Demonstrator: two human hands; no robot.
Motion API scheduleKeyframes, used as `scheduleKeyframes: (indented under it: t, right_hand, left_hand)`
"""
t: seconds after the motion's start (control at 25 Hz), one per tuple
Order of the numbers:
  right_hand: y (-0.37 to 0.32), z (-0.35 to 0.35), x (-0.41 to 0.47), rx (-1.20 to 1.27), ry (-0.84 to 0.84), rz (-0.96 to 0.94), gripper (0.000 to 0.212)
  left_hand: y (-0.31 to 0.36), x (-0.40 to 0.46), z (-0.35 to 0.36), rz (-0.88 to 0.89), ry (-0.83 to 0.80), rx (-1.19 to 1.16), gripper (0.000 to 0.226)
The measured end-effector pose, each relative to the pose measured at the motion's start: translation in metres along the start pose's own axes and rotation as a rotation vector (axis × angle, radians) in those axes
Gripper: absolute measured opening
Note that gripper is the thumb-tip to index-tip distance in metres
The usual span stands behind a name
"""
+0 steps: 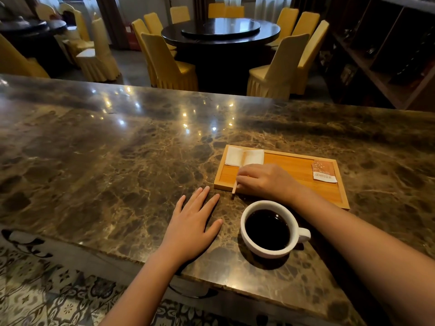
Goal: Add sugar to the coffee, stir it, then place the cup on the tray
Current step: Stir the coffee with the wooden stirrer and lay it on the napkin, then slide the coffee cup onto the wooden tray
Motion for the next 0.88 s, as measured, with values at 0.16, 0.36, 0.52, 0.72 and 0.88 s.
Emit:
scheduleKeyframes:
  t: [0.16,0.36,0.52,0.72,0.88]
  right_hand:
    - [0.002,-0.003,-0.004,-0.009,-0.011,0.035,0.025]
    - [0.012,-0.029,-0.038,0.136,0.086,0.291,0.023]
    - [-0.001,-0.048,-0.095,0.617,0.233,0.587,0.02]
    - [-0.039,-0.045,-0.142,0.938,0.1,0.77,0.022]
    - [-0.061,-0.035,-0.142,1.012,0.054,0.786,0.019]
  left_hand:
    - [0.0,-0.001,0.0,0.003,0.006,-0.006,0.066]
    - [-0.001,0.0,0.0,0.007,0.007,-0.01,0.067]
    - [-0.002,0.001,0.001,0.017,0.012,0.003,0.069]
    - [-0.001,0.0,-0.001,0.036,0.023,-0.004,0.071]
    - [-0.002,0.002,0.0,0.051,0.027,0.005,0.071]
Point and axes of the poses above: each hand's wrist, its own x-axis towards the middle knuckle, its own z-axis out of the palm, y = z × x, the point moved 5 cm from there along x, towards the middle knuckle, and after that the axes turned 14 degrees about -y, right-handed, at the moved point
